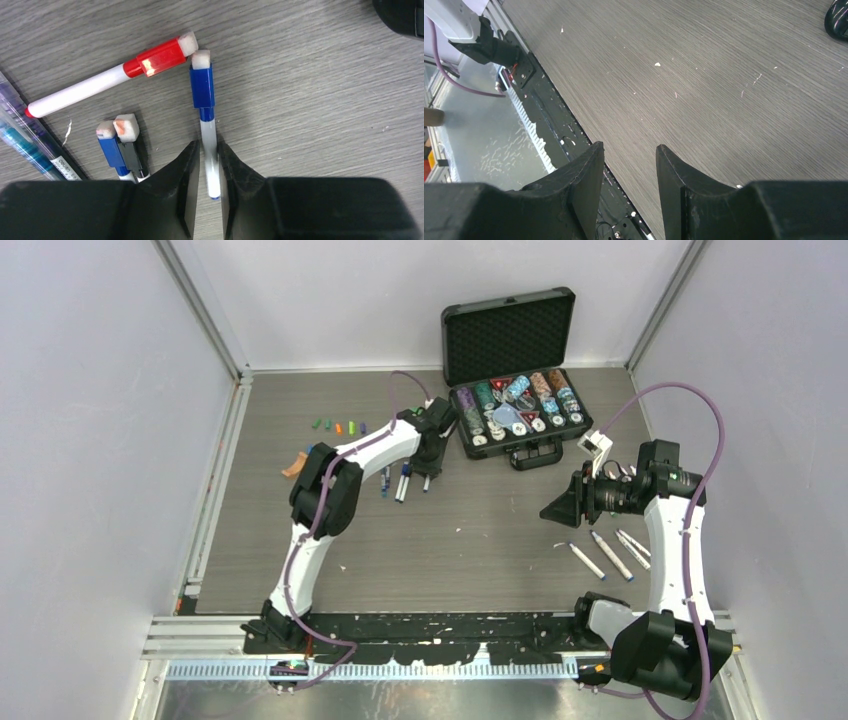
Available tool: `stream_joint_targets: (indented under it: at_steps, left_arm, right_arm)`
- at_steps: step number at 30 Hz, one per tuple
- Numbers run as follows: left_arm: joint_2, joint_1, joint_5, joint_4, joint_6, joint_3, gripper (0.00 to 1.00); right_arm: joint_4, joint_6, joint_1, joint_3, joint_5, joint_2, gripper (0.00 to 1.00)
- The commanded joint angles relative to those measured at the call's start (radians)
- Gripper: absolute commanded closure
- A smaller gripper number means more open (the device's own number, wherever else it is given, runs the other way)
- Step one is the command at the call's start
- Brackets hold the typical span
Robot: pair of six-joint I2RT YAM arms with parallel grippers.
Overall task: Open the pen caps
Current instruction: Pick up the pen from the center of the board.
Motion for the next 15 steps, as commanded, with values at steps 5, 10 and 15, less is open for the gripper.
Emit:
stream_joint_targets:
  at_steps: [5, 10, 15]
  left_arm:
    - [0.019, -0.009, -0.023, -0.052, 0.006, 0.030, 0.96]
    - [-0.063, -0.017, 0.039, -0.014, -0.013, -0.045, 1.00]
    - [-0.292, -0.025, 0.155, 0.151, -0.100, -0.259, 1.00]
  right_arm:
    - [0.013, 0.000, 0.004, 0.007, -0.007, -0.027, 0.52]
    - [0.012, -0.001, 0.005, 0.006, -0.012, -0.028, 0.52]
    - [0.013, 0.000, 0.008, 0.000, -0.030, -0.023, 0.52]
